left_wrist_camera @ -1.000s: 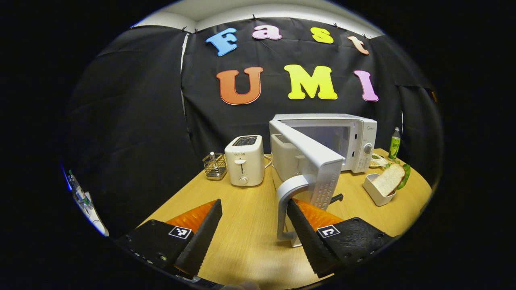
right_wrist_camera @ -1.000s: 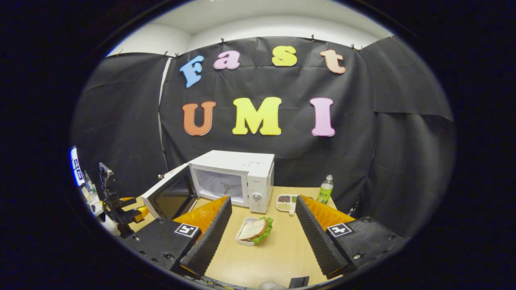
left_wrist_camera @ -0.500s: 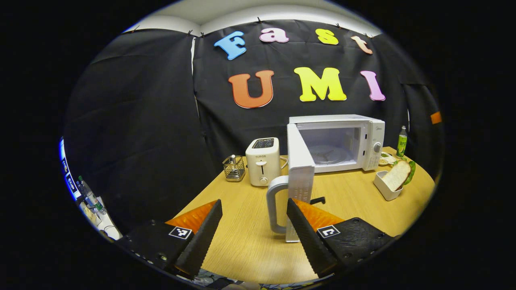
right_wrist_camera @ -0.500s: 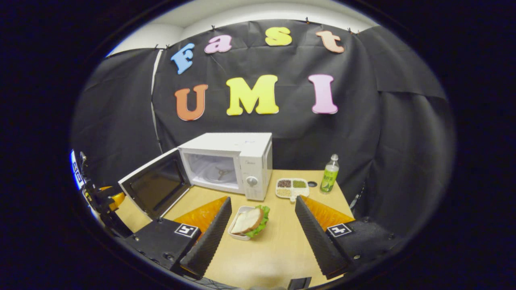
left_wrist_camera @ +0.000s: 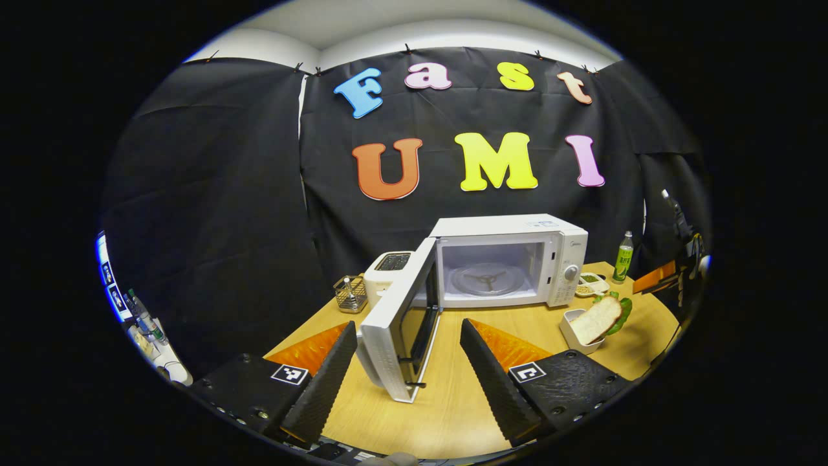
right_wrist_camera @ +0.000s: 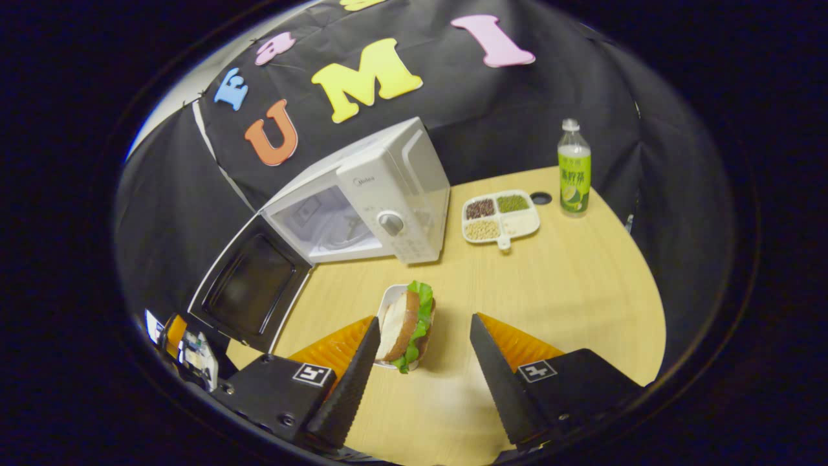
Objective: Open the microwave oven with the left hand, put the food in, and close the microwave oven.
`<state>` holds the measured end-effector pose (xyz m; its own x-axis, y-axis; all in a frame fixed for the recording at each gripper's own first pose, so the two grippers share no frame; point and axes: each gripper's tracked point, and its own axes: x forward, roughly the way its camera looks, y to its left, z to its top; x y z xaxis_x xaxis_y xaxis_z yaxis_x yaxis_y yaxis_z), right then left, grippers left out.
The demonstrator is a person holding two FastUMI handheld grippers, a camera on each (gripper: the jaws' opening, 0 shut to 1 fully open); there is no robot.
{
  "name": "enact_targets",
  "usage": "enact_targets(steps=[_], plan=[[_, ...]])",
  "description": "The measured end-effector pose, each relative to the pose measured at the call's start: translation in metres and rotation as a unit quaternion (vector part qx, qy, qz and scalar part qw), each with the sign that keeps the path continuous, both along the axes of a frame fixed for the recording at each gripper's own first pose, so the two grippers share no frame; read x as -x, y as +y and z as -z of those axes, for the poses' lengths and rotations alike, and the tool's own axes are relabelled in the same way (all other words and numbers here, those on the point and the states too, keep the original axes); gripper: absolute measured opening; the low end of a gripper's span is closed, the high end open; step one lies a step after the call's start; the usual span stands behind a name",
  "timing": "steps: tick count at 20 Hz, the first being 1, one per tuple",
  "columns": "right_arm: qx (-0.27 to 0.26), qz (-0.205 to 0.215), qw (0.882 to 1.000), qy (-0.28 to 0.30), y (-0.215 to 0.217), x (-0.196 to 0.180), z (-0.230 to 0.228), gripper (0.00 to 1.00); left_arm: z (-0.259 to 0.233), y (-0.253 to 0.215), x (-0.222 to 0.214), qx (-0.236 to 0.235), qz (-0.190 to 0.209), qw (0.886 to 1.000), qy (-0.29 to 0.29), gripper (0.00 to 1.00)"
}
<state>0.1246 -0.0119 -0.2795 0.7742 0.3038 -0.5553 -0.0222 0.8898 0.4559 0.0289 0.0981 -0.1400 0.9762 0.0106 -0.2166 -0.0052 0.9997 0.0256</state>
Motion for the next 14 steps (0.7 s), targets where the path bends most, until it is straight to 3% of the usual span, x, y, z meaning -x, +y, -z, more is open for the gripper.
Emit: enact_targets(steps=[1,2,3,5,6,7,8,9,11,12,13,14], plan=[[-0.019,-0.013,1.000,0.013,0.005,-0.006,0.007,0.77,-0.006,-0.008,-0.001,-0.001,-0.004,1.000,-0.001,0.96],[-0.031,-0.022,0.999,0.033,0.008,-0.014,0.016,0.87,-0.011,-0.015,0.000,-0.005,-0.010,1.000,-0.004,0.96],[-0.048,-0.034,0.997,0.048,0.013,-0.018,0.023,0.73,-0.016,-0.023,-0.001,-0.008,-0.014,1.000,-0.006,0.96],[-0.074,-0.048,0.993,0.073,0.016,-0.027,0.029,0.70,-0.022,-0.039,-0.001,-0.008,-0.026,1.000,-0.006,0.96],[-0.087,-0.054,0.991,0.087,0.017,-0.031,0.032,0.78,-0.023,-0.043,0.000,-0.010,-0.031,0.999,-0.005,0.97],[-0.100,-0.060,0.988,0.103,0.019,-0.033,0.035,0.74,-0.023,-0.047,0.000,-0.011,-0.038,0.999,-0.003,0.96],[-0.115,-0.063,0.984,0.120,0.021,-0.033,0.036,0.58,-0.022,-0.051,-0.001,-0.009,-0.042,0.999,0.000,0.96],[-0.129,-0.066,0.981,0.131,0.023,-0.034,0.036,0.62,-0.020,-0.054,0.001,-0.008,-0.048,0.999,0.007,0.97],[-0.145,-0.064,0.977,0.141,0.025,-0.039,0.034,0.34,-0.020,-0.057,0.003,-0.013,-0.057,0.998,0.011,0.96],[-0.150,-0.066,0.976,0.145,0.026,-0.039,0.033,0.43,-0.021,-0.059,0.004,-0.016,-0.058,0.998,0.011,0.96],[-0.152,-0.068,0.975,0.147,0.027,-0.039,0.031,0.31,-0.021,-0.059,0.005,-0.020,-0.061,0.998,0.013,0.97],[-0.151,-0.068,0.975,0.145,0.029,-0.040,0.028,0.31,-0.021,-0.058,0.005,-0.023,-0.062,0.998,0.014,0.97]])
